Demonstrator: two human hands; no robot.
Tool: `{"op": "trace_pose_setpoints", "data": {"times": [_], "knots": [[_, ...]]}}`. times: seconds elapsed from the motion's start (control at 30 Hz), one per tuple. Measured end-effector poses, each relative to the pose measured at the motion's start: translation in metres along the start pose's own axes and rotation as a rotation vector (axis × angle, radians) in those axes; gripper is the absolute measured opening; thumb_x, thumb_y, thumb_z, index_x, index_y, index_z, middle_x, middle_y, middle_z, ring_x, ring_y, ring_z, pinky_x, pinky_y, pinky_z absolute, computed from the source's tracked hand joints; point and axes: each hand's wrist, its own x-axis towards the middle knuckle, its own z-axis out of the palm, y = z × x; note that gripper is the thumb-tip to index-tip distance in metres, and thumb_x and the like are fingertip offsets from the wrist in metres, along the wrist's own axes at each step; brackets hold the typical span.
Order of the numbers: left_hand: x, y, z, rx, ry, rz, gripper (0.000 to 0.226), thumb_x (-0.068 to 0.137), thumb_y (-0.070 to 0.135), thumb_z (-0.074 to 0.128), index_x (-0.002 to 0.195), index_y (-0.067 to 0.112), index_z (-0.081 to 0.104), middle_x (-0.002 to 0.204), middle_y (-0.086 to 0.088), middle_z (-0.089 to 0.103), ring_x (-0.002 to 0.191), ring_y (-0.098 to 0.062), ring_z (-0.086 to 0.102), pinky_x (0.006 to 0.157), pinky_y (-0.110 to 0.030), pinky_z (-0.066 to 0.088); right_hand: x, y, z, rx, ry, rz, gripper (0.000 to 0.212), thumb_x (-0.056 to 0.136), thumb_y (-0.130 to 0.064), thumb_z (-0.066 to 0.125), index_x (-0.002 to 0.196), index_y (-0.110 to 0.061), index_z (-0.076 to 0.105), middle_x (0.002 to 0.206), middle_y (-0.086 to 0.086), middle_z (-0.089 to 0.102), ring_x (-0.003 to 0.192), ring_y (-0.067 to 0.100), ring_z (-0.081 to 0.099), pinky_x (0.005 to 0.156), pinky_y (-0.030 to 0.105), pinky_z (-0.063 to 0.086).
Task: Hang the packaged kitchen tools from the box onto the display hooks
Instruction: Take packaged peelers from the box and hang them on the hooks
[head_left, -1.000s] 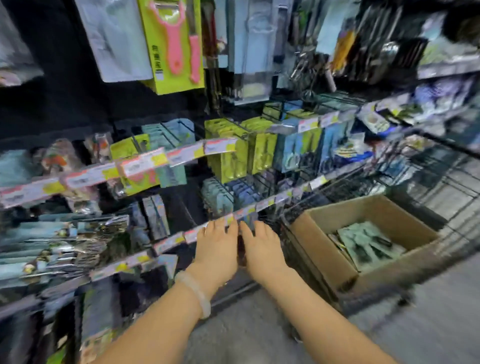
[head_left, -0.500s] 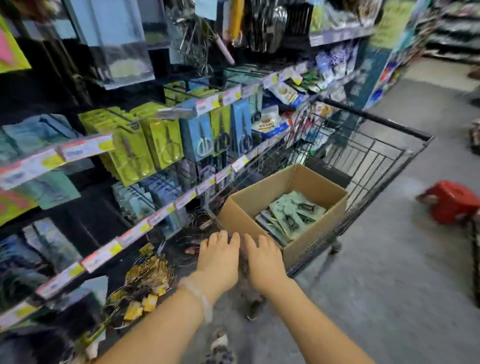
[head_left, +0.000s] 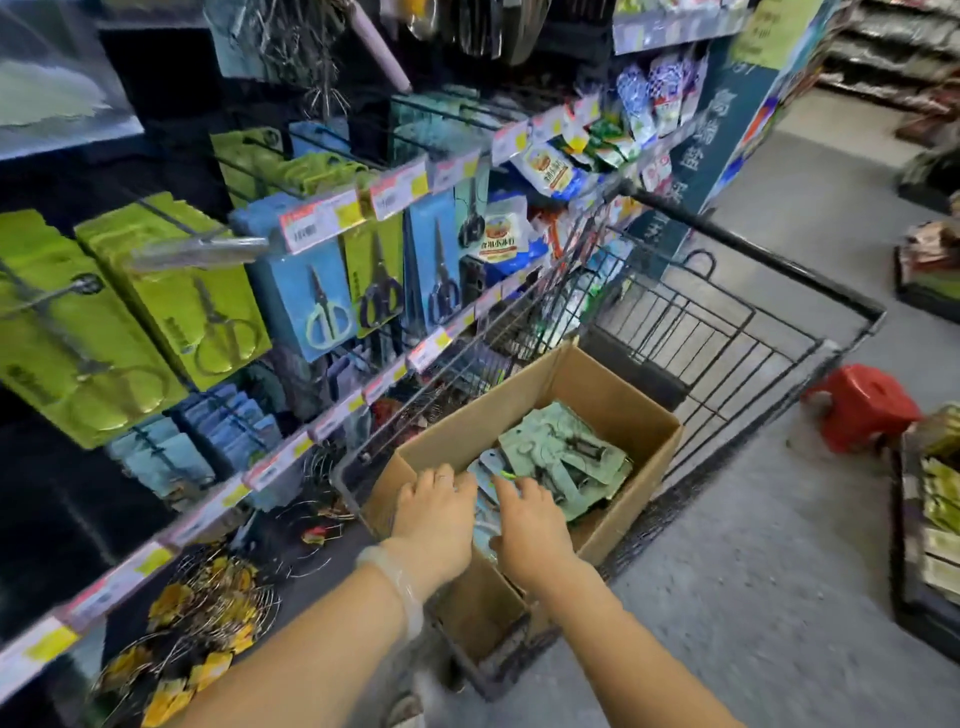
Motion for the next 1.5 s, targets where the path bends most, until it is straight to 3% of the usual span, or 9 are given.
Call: {"op": "trace_pose_setpoints", "data": {"times": [0.17,0.4,0.53,0.83,1.03,1.2,1.33,1.4,1.5], "knots": [[0.042,0.004,0.004,-0.018,-0.059,0.006,0.063,0.094,0.018,0.048,0.149,0.017,0.017,0.15,-0.012,0.026,0.137,-0.031,0.026,0.11,-0.041,0.027,0.035,0.022,0.003,0.045,-0.08,0.021,0.063,0.092,-0.028,0.054,0.145,-0.016,0.022,0.137,0.014,0.035,0.126,0.035,0.036,0.099,0.04,0.034],[0.099,0.012,0.019,-0.096,-0.153,-0.109,0.064,0.093,0.019,0.053,0.148,0.02,0.021,0.147,-0.006,0.028,0.135,-0.027,0.03,0.108,-0.038,0.031,0.099,0.053,0.02,0.047,-0.222,-0.002,0.061,0.093,-0.019,0.05,0.146,-0.014,0.02,0.139,0.014,0.032,0.127,0.033,0.036,0.101,0.038,0.033],[0.129,0.017,0.035,-0.175,-0.237,-0.196,0.067,0.095,0.021,0.051,0.15,0.021,0.014,0.152,-0.008,0.02,0.137,-0.029,0.027,0.111,-0.038,0.028,0.139,0.077,0.033,0.034,-0.335,-0.08,0.062,0.095,-0.03,0.05,0.146,-0.012,0.02,0.142,0.014,0.031,0.131,0.03,0.033,0.103,0.035,0.032],[0.192,0.041,0.087,-0.375,-0.304,-0.379,0.065,0.097,0.016,0.044,0.152,0.025,0.009,0.159,-0.004,0.008,0.146,-0.027,0.01,0.117,-0.037,0.02,0.219,0.14,0.076,0.068,-0.55,-0.185,0.065,0.093,-0.023,0.049,0.149,-0.015,0.016,0.146,0.012,0.029,0.13,0.031,0.036,0.101,0.032,0.032],[0.211,0.044,0.121,-0.515,-0.343,-0.528,0.06,0.096,0.021,0.045,0.15,0.026,0.02,0.148,-0.002,0.033,0.134,-0.023,0.035,0.107,-0.031,0.033,0.266,0.154,0.116,0.145,-0.655,-0.098,0.066,0.091,-0.027,0.053,0.145,-0.007,0.022,0.143,0.015,0.037,0.129,0.032,0.039,0.1,0.035,0.036],[0.216,0.039,0.141,-0.584,-0.42,-0.593,0.067,0.095,0.031,0.049,0.152,0.026,0.013,0.152,-0.001,0.028,0.137,-0.021,0.032,0.11,-0.027,0.029,0.307,0.139,0.15,0.185,-0.673,-0.03,0.07,0.093,-0.031,0.052,0.148,-0.007,0.015,0.146,0.016,0.031,0.131,0.032,0.037,0.107,0.038,0.034],[0.22,0.038,0.154,-0.64,-0.433,-0.64,0.068,0.096,0.031,0.049,0.152,0.026,0.012,0.153,-0.002,0.027,0.138,-0.021,0.03,0.112,-0.027,0.025,0.327,0.133,0.167,0.189,-0.706,0.088,0.084,0.092,-0.029,0.054,0.15,-0.007,-0.002,0.156,0.014,0.011,0.143,0.03,0.017,0.117,0.041,0.021],[0.222,0.038,0.159,-0.651,-0.437,-0.656,0.066,0.096,0.031,0.049,0.152,0.023,0.014,0.153,-0.002,0.027,0.138,-0.02,0.03,0.112,-0.027,0.025,0.33,0.137,0.17,0.175,-0.68,0.119,0.084,0.091,-0.027,0.057,0.151,-0.007,0.001,0.157,0.013,0.006,0.145,0.03,0.011,0.117,0.044,0.019],[0.224,0.04,0.166,-0.66,-0.433,-0.665,0.063,0.096,0.032,0.049,0.151,0.021,0.018,0.153,-0.002,0.027,0.139,-0.019,0.029,0.113,-0.027,0.025,0.328,0.143,0.172,0.019,-0.578,0.048,0.062,0.092,-0.015,0.05,0.147,-0.011,0.021,0.152,0.013,0.022,0.138,0.03,0.024,0.112,0.043,0.029]]}}
